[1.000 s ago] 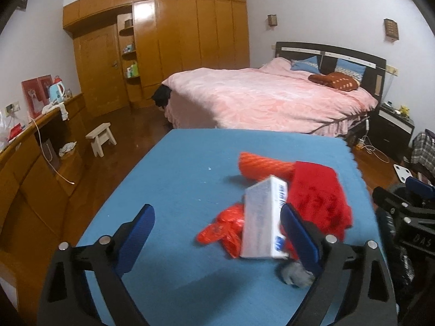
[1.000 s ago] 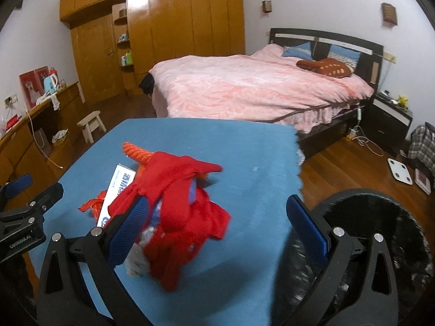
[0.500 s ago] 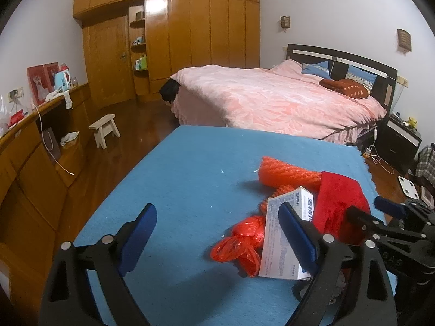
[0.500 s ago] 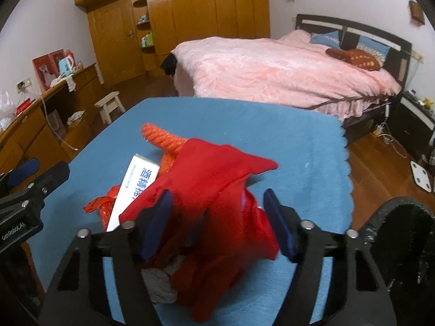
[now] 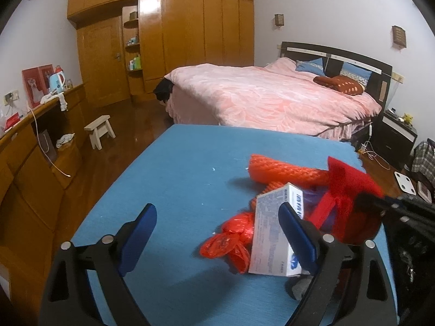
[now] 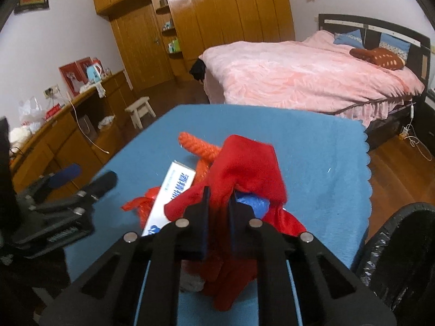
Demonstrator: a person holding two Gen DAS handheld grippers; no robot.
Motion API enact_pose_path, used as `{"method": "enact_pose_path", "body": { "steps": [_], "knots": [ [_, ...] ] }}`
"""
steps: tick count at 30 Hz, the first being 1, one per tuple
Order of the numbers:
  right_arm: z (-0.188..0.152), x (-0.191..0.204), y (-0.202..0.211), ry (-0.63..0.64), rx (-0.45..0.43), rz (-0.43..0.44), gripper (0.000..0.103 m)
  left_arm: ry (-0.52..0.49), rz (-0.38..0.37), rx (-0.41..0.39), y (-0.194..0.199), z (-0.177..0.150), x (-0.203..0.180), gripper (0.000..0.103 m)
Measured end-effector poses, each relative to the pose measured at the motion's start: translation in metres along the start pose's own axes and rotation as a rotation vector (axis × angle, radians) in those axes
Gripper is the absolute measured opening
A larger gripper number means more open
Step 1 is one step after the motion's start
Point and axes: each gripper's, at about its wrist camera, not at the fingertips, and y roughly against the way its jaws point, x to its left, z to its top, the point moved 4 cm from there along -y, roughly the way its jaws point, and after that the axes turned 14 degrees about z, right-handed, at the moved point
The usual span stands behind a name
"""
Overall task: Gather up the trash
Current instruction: 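Grasp the white medicine box with the left gripper while the right gripper grasps the red glove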
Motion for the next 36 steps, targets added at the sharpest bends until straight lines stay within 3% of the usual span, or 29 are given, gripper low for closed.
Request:
{"method": "enact_pose_path", "body": {
  "steps": [8, 18, 28, 36],
  "knots": [
    [0.001, -0.007, 0.037, -0.007, -0.041, -0.012, 0.011, -0.043, -0.049, 0.024, -0.004, -0.01, -0.022, 0.089],
    [-0.028, -0.023, 0.025, -0.04, 0.023, -0.035, 0.011, -0.124, -0.101, 0.103, -0.029, -0.032, -0.055, 0.083],
    [-0.035, -0.031, 0.019, -0.062, 0.034, -0.034, 0.011, -0.157, -0.07, 0.125, -0.042, -0.043, -0.068, 0.083],
    [-0.035, -0.03, 0.019, -0.064, 0.035, -0.032, 0.014, -0.082, -0.126, 0.167, -0.043, -0.044, -0.048, 0.07]
  ]
}}
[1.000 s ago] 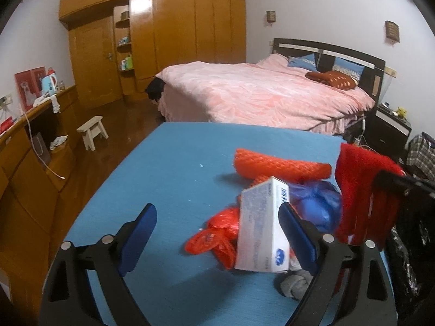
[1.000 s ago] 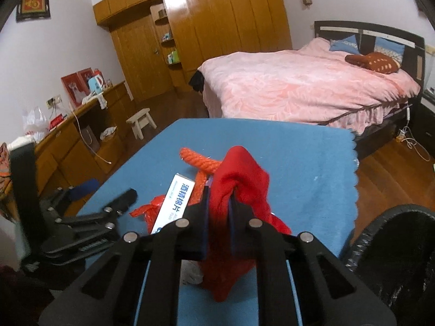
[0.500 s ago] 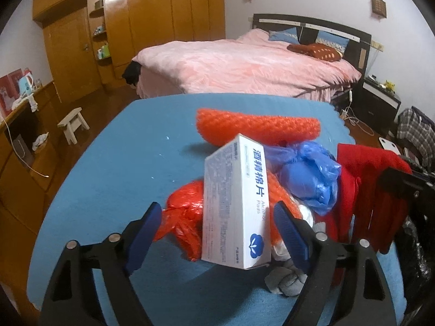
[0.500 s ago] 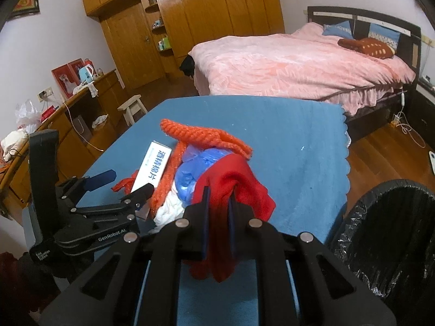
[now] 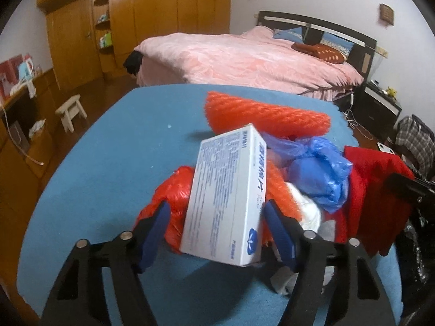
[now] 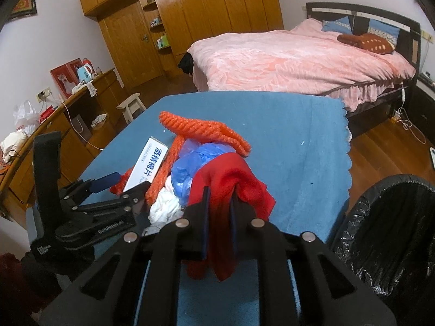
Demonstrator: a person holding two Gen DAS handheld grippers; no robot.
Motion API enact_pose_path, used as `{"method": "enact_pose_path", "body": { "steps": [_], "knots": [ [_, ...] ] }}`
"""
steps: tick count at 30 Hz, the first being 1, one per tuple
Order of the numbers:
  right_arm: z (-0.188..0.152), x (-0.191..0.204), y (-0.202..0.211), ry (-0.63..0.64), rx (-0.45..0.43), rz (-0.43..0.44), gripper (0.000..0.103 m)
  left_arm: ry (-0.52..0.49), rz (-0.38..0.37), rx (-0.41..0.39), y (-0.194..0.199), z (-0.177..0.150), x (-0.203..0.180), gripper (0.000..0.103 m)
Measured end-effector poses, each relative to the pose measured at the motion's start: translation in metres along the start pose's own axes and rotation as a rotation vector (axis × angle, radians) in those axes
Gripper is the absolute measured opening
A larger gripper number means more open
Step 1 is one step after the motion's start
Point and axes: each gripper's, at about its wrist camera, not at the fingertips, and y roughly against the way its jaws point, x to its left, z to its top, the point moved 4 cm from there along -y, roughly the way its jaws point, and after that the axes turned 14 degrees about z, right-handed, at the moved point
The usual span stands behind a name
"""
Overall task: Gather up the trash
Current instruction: 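Grasp the white medicine box with the left gripper while the right gripper grasps the red glove, then carry the box and glove over the black bin and open both grippers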
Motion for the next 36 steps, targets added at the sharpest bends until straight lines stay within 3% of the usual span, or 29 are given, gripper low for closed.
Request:
{"method": "enact_pose_path", "body": {
  "steps": [4, 8, 11, 13, 14, 25, 36],
  "knots": [
    [0.0, 0.004, -0.002, 0.001, 0.006, 0.003, 0.014, -0.008, -0.015, 0.028, -0.007, -0.004, 0.0, 0.072],
    [0.001, 0.006, -0.003, 0.003, 0.01, 0.002, 0.014, -0.021, -0.014, 0.031, -0.013, -0.002, -0.002, 0.083],
    [0.0, 0.006, -0.003, 0.002, 0.009, 0.0, 0.014, -0.003, -0.026, 0.052, -0.02, -0.002, -0.001, 0.083],
    [0.0, 0.007, -0.003, 0.0, 0.01, 0.0, 0.014, 0.011, -0.044, 0.055, -0.02, -0.001, 0.001, 0.073],
    [0.0, 0.007, -0.004, -0.001, 0.011, 0.0, 0.014, 0.008, -0.056, 0.057, -0.019, -0.001, 0.0, 0.061],
    [0.014, 0.016, 0.016, 0.012, -0.026, 0.034, 0.014, 0.032, -0.102, -0.059, 0.038, 0.019, 0.0, 0.06],
    [0.037, 0.026, 0.055, 0.018, -0.102, 0.083, 0.009, 0.054, -0.135, -0.111, 0.08, 0.033, -0.002, 0.06]
  ]
}}
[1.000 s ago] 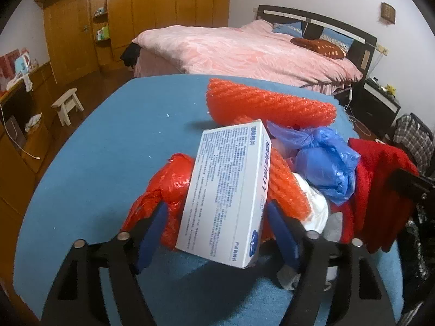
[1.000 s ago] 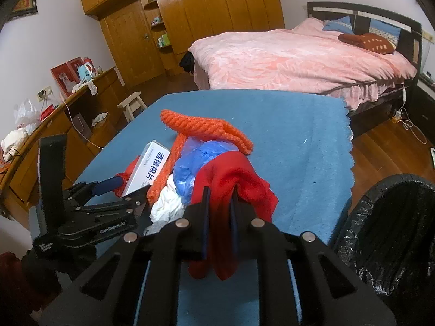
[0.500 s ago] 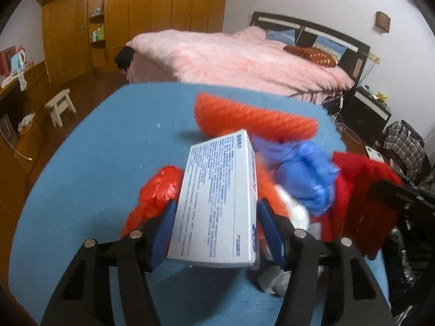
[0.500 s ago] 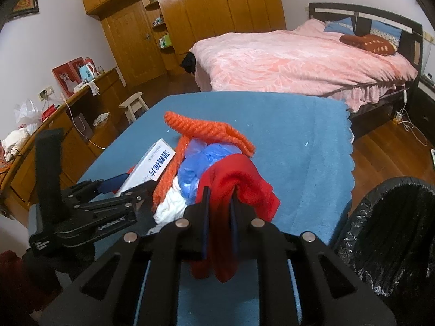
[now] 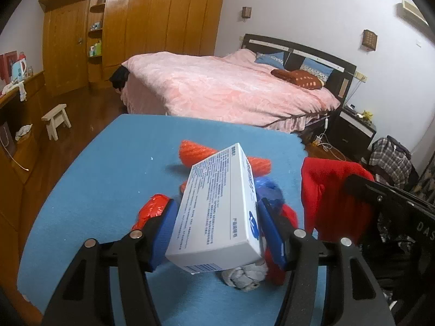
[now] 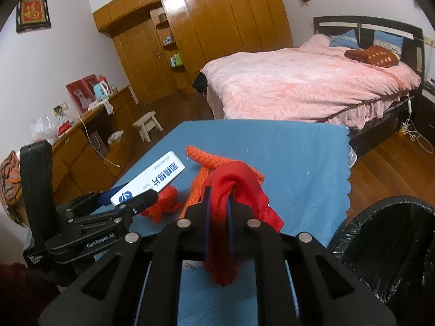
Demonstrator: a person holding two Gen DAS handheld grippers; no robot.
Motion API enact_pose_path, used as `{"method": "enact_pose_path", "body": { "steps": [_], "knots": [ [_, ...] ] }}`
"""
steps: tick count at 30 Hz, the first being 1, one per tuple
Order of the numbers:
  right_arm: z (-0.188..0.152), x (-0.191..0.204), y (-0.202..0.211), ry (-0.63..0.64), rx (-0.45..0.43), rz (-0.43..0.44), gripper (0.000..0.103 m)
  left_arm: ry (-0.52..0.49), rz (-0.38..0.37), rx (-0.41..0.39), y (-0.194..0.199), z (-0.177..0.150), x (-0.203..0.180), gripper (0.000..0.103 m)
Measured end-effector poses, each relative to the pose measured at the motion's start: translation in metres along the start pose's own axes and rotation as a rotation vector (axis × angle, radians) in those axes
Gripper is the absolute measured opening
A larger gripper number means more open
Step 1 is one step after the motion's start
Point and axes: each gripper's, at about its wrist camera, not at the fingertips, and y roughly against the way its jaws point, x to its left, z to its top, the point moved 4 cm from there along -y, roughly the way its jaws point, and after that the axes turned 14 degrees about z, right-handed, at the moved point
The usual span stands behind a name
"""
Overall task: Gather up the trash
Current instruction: 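Carry the box and glove over the black bin and open both grippers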
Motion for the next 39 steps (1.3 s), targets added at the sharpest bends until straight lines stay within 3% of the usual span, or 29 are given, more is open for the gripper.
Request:
{"method": "enact_pose_path", "body": {
  "steps": [11, 19, 27, 39],
  "knots": [
    [-0.008, -0.01, 0.015, -0.044, -0.006, -0.029, 0.009, -0.019, -0.015, -0.02, 0.018, 0.003, -0.011, 0.06],
    [-0.002, -0.031, 0.073, -0.065, -0.081, -0.107, 0.009, -0.07, -0.055, -0.067, 0.036, 0.015, -0.036, 0.06],
    [-0.024, -0.07, 0.128, -0.132, -0.112, -0.254, 0.009, -0.139, -0.156, -0.092, 0.044, 0.013, -0.099, 0.06],
    [-0.066, -0.127, 0.194, -0.222, -0.142, -0.431, 0.012, -0.271, -0.346, -0.079, 0.044, -0.008, -0.222, 0.06]
  ]
}}
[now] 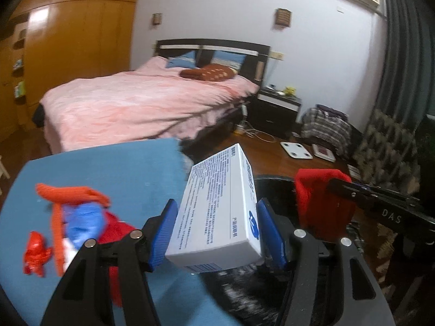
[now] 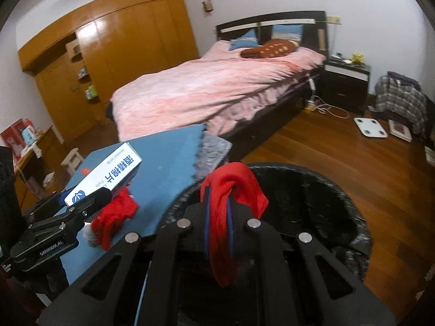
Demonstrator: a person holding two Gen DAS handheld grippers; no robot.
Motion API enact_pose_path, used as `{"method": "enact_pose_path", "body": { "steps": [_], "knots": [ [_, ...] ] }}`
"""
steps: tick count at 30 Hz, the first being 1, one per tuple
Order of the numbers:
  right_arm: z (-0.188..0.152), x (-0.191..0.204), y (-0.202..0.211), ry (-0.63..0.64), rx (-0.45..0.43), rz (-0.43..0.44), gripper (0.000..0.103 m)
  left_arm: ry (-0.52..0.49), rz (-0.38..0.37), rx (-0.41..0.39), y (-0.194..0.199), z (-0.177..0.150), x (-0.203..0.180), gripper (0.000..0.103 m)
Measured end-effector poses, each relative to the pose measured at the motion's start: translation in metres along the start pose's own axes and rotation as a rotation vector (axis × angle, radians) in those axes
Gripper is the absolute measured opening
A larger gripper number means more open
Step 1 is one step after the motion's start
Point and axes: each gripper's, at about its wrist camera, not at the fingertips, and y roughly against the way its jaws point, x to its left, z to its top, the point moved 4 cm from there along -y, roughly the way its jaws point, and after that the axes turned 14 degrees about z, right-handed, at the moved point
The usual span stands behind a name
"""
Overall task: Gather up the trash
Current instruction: 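Carry the box and glove over the black bin and open both grippers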
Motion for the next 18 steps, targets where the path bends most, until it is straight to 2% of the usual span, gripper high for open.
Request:
{"method": "enact_pose_path", "body": {
  "steps": [4, 5, 6, 8, 10, 12, 15, 18],
  "knots": [
    [-0.007, -0.023, 0.006, -0.026, 0.004, -0.044, 0.013, -0.025, -0.07, 0.019, -0.01, 0.0, -0.029, 0.061],
    [-0.009, -0.03, 0.008, -0.032, 0.006, -0.059, 0.022, -0.03, -0.082, 0.022, -0.012, 0.0, -0.034, 0.063],
    [-0.009, -0.033, 0.008, -0.038, 0.007, -0.069, 0.035, -0.034, -0.088, 0.023, -0.013, 0.001, -0.038, 0.071],
    [-0.011, -0.04, 0.009, -0.052, 0.004, -0.093, 0.05, -0.035, -0.094, 0.018, -0.012, 0.001, -0.042, 0.079],
    [-0.014, -0.044, 0.012, -0.054, -0.005, -0.109, 0.062, -0.034, -0.086, 0.018, -0.012, 0.001, -0.038, 0.082],
    [-0.016, -0.046, 0.012, -0.047, -0.011, -0.128, 0.078, -0.028, -0.067, 0.019, -0.012, 0.0, -0.031, 0.086],
    [-0.015, -0.041, 0.011, -0.039, -0.036, -0.144, 0.093, -0.005, -0.02, 0.018, -0.007, -0.002, -0.011, 0.09],
    [-0.013, -0.03, 0.007, -0.026, -0.051, -0.128, 0.096, 0.019, 0.032, 0.013, -0.002, -0.008, 0.011, 0.092]
  ]
}}
